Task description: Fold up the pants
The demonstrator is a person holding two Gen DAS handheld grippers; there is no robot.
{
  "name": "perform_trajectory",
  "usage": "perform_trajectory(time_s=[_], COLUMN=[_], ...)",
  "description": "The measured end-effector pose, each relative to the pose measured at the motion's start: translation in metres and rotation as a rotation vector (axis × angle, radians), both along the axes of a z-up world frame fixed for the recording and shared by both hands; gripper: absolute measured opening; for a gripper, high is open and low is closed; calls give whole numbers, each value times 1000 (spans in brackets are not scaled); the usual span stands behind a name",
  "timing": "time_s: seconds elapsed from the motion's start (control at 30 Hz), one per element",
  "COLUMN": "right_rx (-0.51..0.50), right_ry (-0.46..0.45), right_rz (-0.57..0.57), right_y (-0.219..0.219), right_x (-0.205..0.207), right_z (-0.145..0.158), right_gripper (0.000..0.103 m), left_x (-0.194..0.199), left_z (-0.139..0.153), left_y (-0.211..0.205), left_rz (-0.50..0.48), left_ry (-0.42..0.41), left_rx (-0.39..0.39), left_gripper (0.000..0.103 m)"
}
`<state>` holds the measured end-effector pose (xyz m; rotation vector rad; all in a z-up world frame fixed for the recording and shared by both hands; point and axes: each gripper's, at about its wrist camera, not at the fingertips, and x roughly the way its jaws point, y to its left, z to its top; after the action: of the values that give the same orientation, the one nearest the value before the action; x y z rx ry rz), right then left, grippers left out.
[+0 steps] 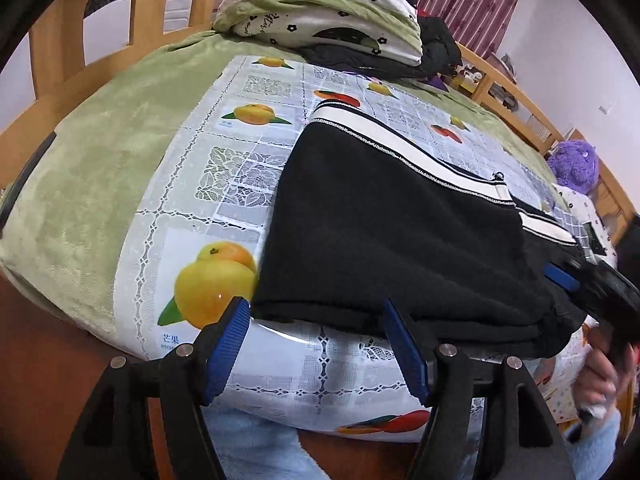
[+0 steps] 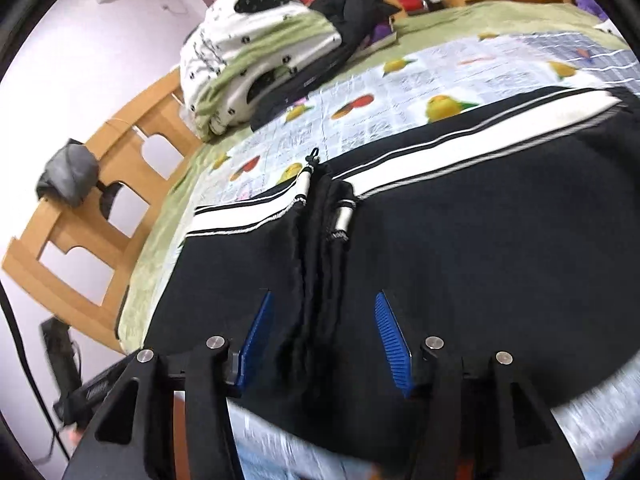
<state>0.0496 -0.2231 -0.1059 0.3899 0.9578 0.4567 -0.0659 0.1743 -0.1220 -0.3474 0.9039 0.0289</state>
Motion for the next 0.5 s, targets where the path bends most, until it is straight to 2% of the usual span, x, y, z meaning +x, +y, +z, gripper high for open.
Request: perform_trajectory(time_s=[0.1, 0.23, 0.27, 0.3, 0.33, 0.37, 0.43, 0.5], right_rx=[33, -21, -59, -114, -147, -142, -60, -46], right_ry=[34, 142, 127, 115, 102, 31, -70, -74], right_rz=[20, 31, 32, 60, 113, 115, 72, 48], right_y=[19, 47, 53, 60, 67, 65, 49, 42], right_x=[34, 83, 89, 94, 98, 98, 99, 106], right_z=[-13, -36, -34, -31, -25, -10, 17, 22], right_gripper=[62, 62, 52, 19, 17, 14, 14, 15], left_x=[-4, -9, -10, -10, -9, -9, -9, -9], left_z=[1, 1, 0, -2, -3, -4, -5, -6], left_y=[5, 17, 20, 24, 26, 29, 33, 36], left_rz=[-8, -11, -8, -5, -4, -3, 1, 4], left_ry=[-19, -42, -46, -48, -48, -51, -62, -76], left_rx=[-22, -45, -48, -52, -55, -60, -74, -96], left_gripper=[67, 67, 67, 67, 67, 67, 67, 67])
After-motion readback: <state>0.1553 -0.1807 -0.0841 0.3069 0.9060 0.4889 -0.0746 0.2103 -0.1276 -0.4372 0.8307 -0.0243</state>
